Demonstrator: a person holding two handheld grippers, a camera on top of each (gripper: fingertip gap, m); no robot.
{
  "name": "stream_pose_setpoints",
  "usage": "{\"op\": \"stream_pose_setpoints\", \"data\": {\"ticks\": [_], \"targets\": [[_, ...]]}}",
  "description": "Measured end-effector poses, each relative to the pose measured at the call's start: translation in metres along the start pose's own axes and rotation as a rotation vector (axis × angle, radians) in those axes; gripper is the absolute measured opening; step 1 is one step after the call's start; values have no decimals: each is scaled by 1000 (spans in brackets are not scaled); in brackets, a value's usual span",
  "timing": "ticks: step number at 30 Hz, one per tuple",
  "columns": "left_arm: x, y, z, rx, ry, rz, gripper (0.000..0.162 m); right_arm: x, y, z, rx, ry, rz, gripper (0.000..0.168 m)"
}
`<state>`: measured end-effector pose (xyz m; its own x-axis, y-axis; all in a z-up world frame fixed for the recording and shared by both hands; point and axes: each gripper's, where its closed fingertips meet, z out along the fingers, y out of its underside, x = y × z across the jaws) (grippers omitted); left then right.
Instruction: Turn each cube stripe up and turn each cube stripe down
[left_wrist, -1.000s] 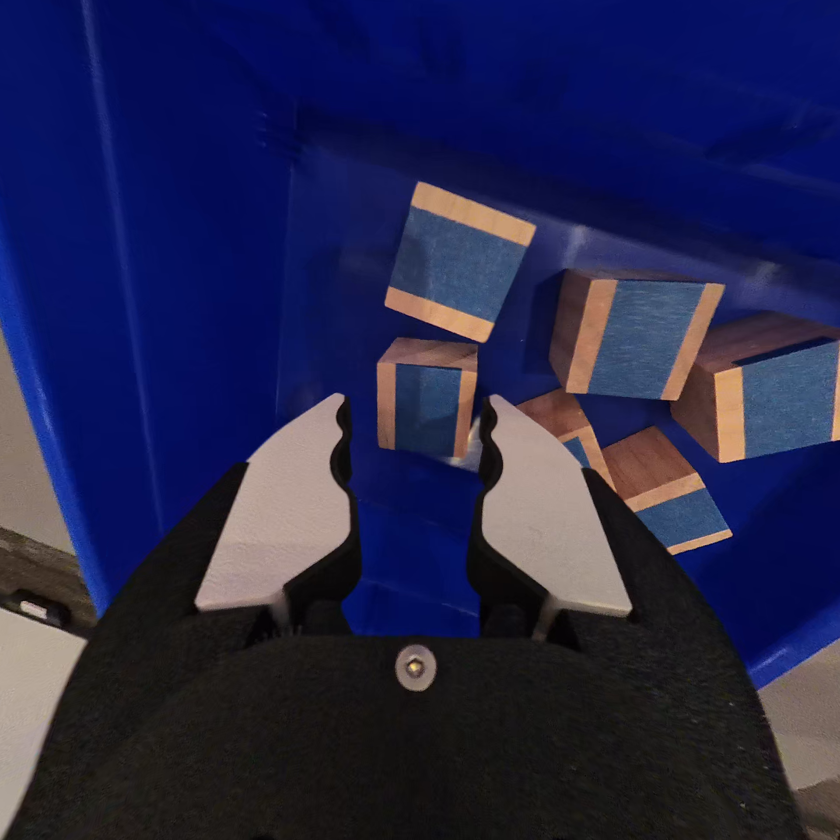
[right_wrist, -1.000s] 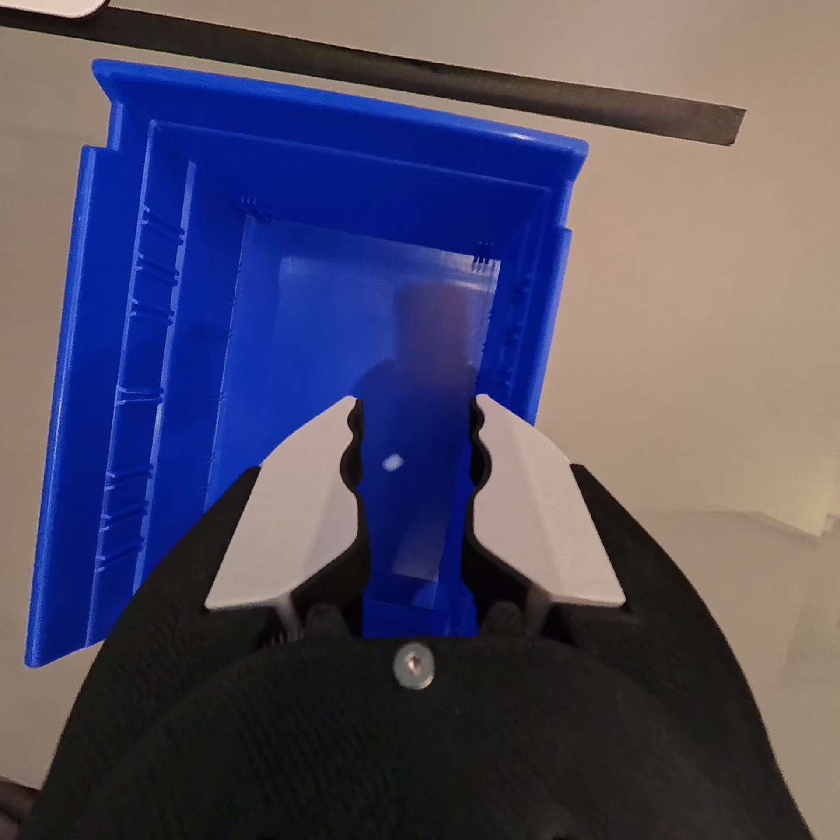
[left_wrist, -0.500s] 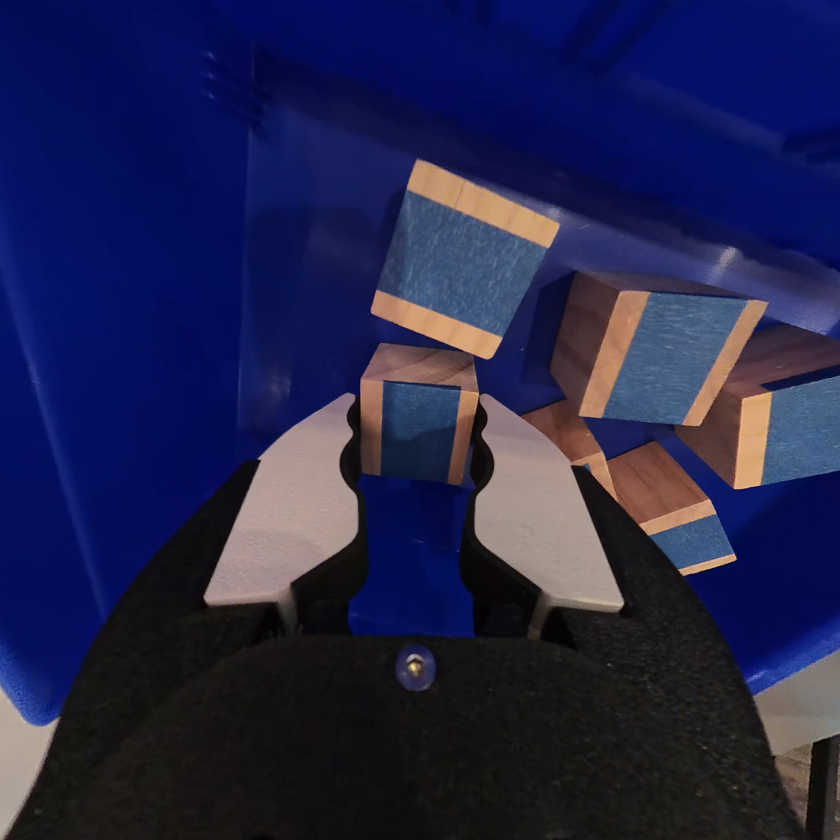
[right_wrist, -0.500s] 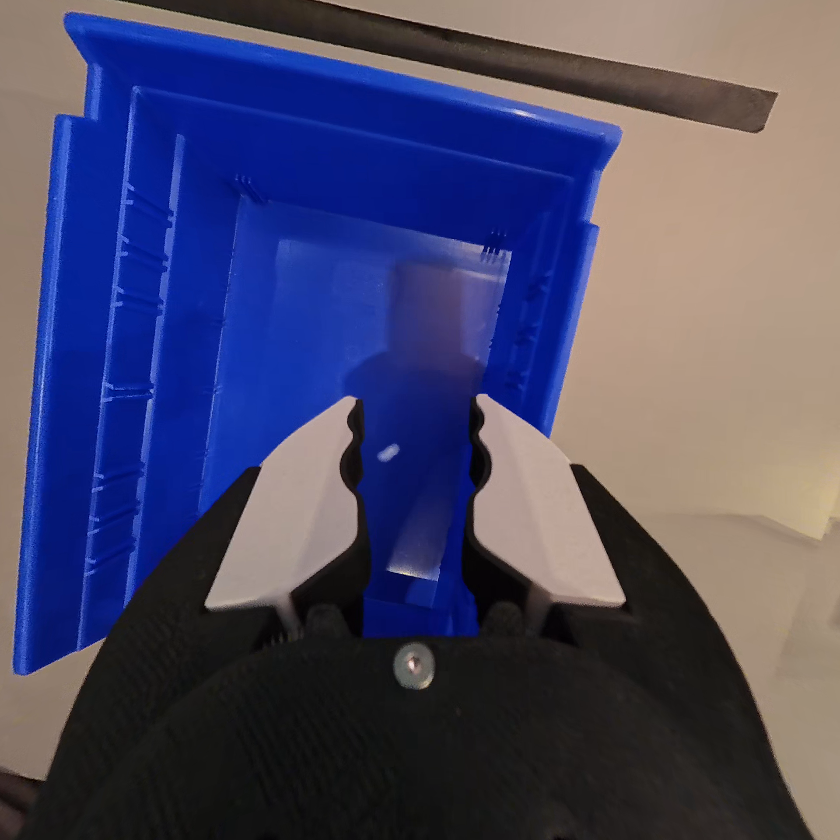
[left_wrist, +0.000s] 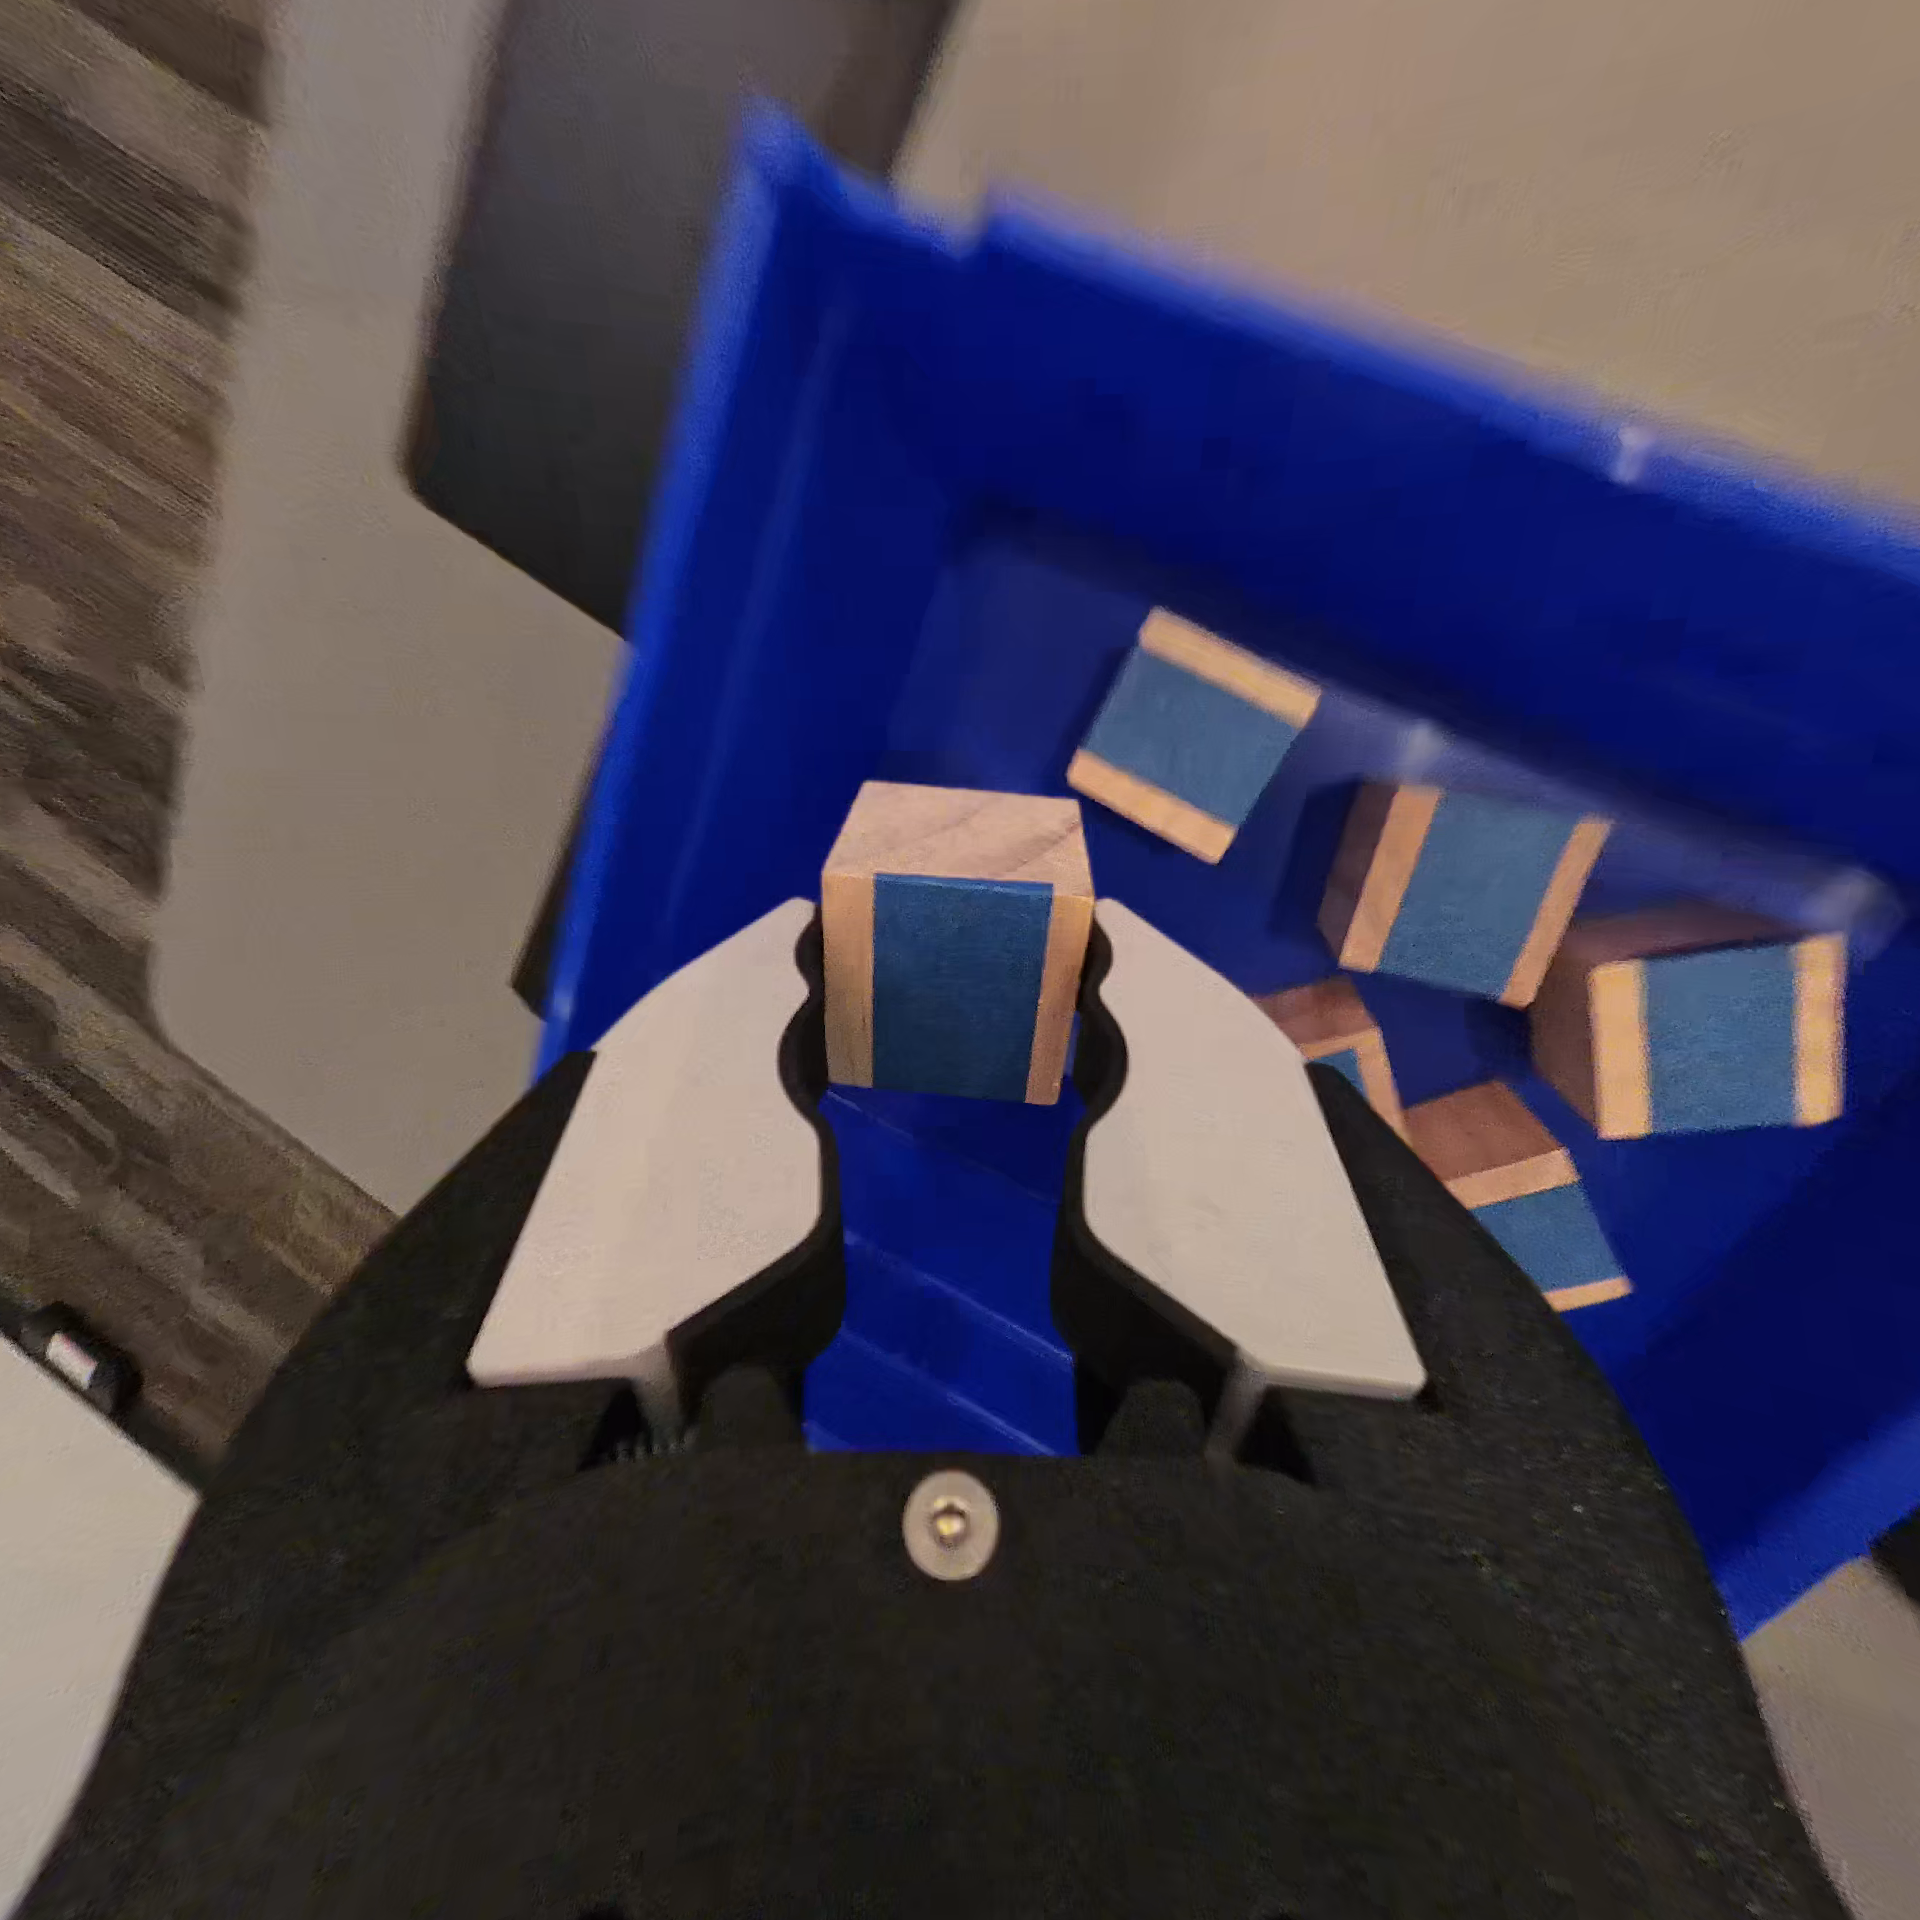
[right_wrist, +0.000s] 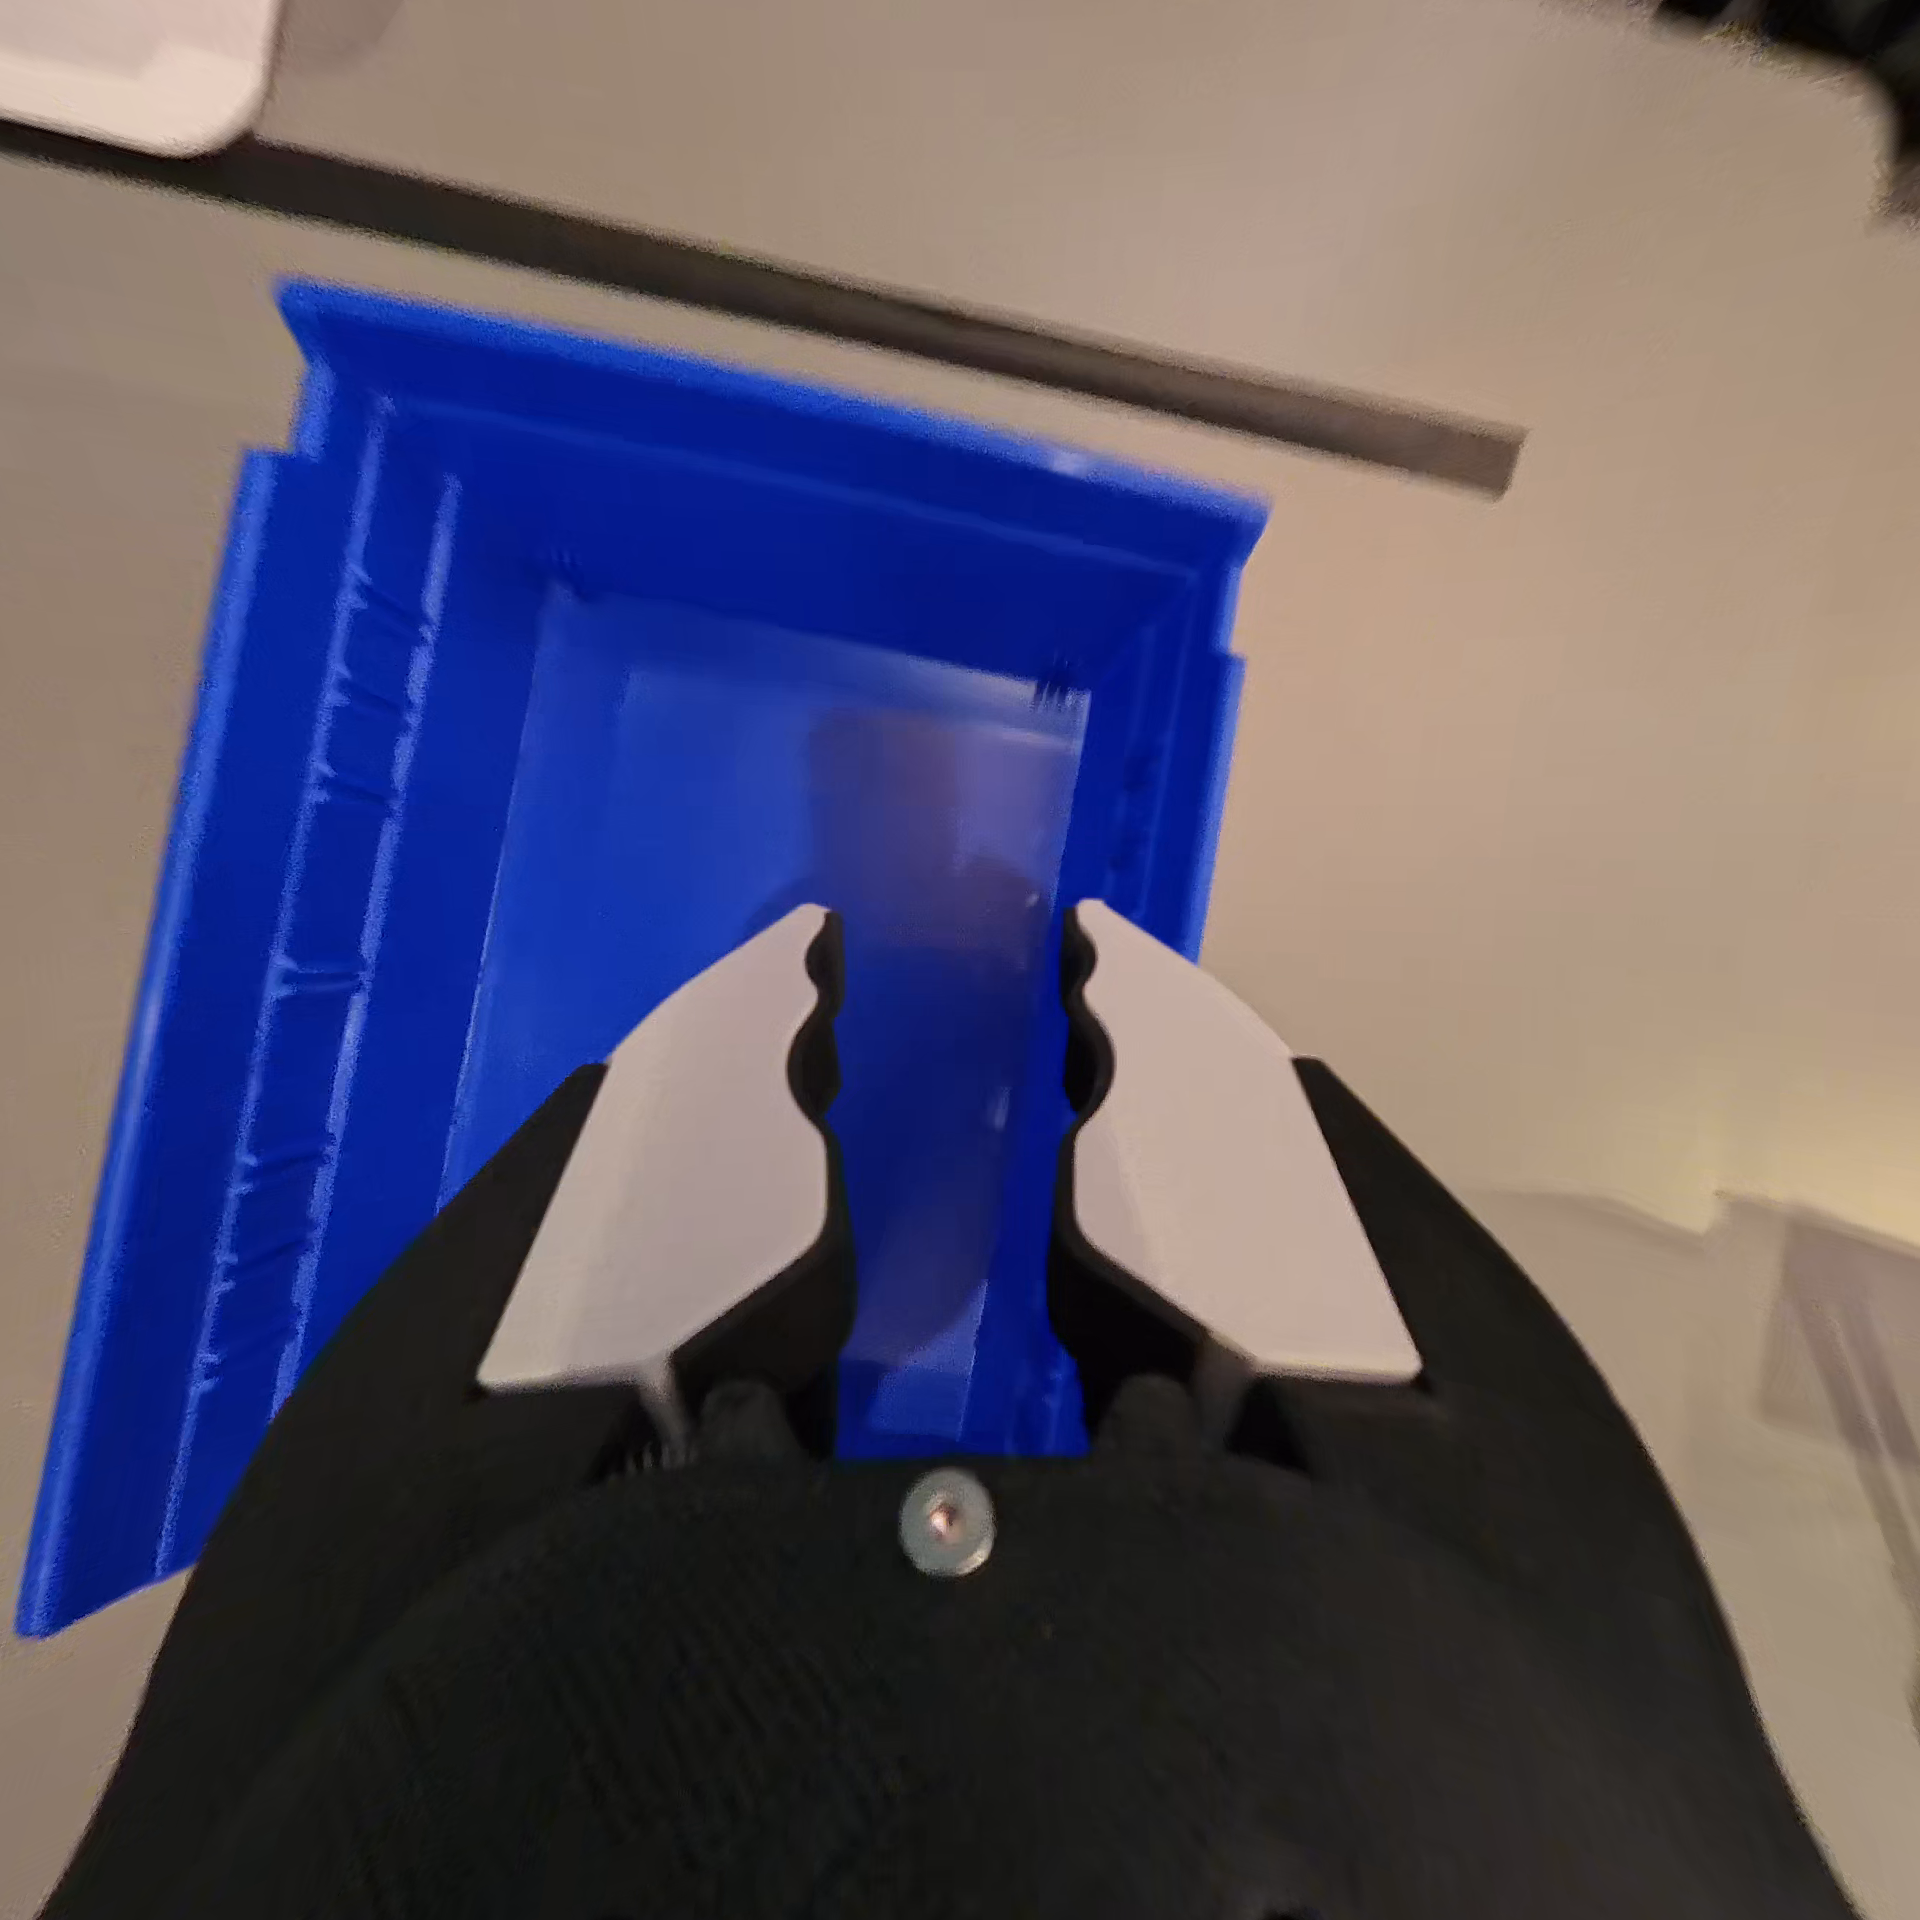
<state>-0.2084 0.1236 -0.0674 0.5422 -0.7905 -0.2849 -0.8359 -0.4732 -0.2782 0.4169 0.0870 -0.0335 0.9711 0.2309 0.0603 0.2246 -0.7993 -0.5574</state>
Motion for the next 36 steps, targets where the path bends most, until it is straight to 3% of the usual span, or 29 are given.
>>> {"op": "stream_pose_setpoints", "data": {"ticks": [4, 7, 10, 13, 18, 21, 26, 29, 33, 35, 36], "targets": [[10, -61, -71, 327, -23, -126, 45, -31, -62, -51, 380, 22, -154, 38], [53, -105, -115, 524, 77, -154, 45, -107, -95, -96, 732, -110, -439, 41], [106, -140, -146, 657, 212, -141, 45, -183, -97, -117, 969, -150, -716, 60], [157, -170, -171, 780, 416, -158, 45, -259, -83, -127, 1113, -206, -932, 66], [220, -195, -203, 905, 812, -202, 45, -341, -50, -156, 1344, -327, -1055, 66], [245, -196, -215, 949, 1024, -190, 45, -356, -42, -169, 1423, -306, -1068, 66], [265, -199, -203, 895, 1129, -147, 45, -363, -36, -167, 1400, -320, -1104, 59], [268, -201, -197, 881, 1152, -141, 45, -367, -31, -163, 1388, -335, -1140, 45], [263, -201, -187, 845, 1200, -190, 46, -367, -31, -152, 1306, -354, -1153, 45], [254, -200, -181, 841, 1175, -216, 61, -363, -32, -153, 1267, -398, -1140, 45], [247, -198, -177, 848, 1139, -228, 61, -353, -38, -152, 1231, -386, -1116, 45]]}}
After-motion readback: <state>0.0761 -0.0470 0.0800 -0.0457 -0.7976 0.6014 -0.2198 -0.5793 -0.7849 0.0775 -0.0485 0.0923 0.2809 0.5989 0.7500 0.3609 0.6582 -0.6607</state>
